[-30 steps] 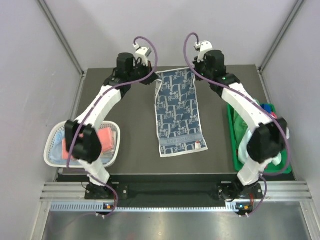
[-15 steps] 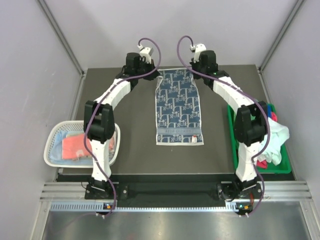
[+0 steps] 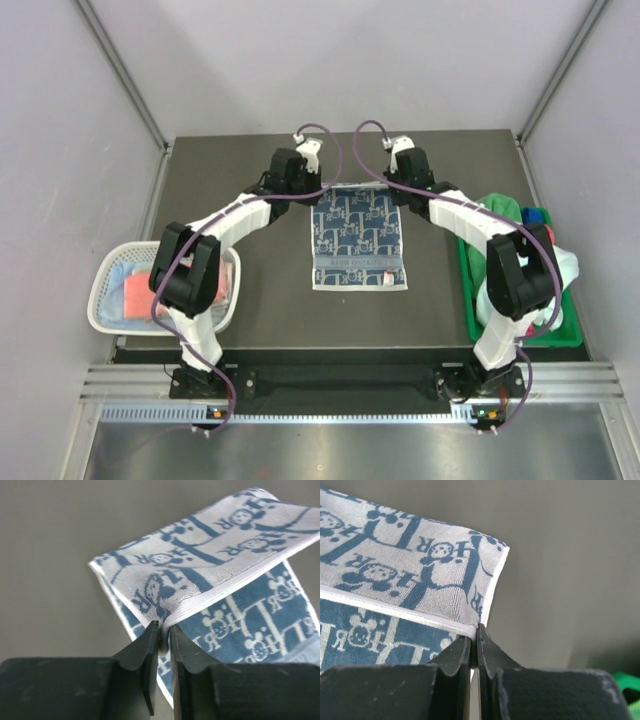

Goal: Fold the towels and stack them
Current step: Fold the towel

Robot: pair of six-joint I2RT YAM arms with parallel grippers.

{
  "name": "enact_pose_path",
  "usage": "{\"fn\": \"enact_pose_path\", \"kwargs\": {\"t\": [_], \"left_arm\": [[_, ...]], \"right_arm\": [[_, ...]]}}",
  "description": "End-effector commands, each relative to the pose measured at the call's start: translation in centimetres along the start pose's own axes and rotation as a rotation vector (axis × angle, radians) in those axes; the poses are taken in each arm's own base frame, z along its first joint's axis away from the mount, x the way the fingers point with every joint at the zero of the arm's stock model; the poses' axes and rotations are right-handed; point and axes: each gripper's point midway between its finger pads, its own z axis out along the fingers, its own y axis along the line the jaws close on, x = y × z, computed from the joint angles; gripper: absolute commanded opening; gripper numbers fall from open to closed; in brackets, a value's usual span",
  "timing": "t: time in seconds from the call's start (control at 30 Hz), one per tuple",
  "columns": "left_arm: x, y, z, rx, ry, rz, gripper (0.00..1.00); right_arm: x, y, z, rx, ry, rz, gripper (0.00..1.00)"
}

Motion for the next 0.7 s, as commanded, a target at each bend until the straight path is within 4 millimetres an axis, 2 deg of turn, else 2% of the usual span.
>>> {"fn": "enact_pose_path", "kwargs": {"t": [0.0,0.13,0.17,0.27,0.33,0.53,0.67], "left_arm": [[-1.5,1.7,-2.8,-0.226,-0.057,0.092,0.2],[1.1,1.6,-3.9,-0.324,-0.026,0.076,0.2],[1.4,2.0,-4.1,-0.36,-0.026,0.068,0.13],[3.3,1.4,-4.6,-0.364,-0.002,0.02,0.05],[4.4,0.9,-4.9,-0.353,-0.008,0.001,0.01],[6.3,-0.1,-5.4,-0.306,-0.019,-0.067,0.0],[6.7,-0.6,-5.9,-0.277,-0.036,-0.102,0.0]], "right_arm": [[-0.7,-0.4,-2.3,0.098,-0.031,0.025,0.0],[1.3,0.3,-3.2,0.113,0.004,0.027,0.0],[1.5,0.6,-3.3,0.108,0.0,0.039,0.0],[3.4,1.1,-4.3,0.097,0.018,0.057,0.0],[3.9,1.4,-4.6,0.076,0.013,0.07,0.0],[6.8,1.8,-5.3,0.059,0.049,0.111,0.0],[8.3,2.3,-5.4,0.036,0.075,0.151,0.0]]}}
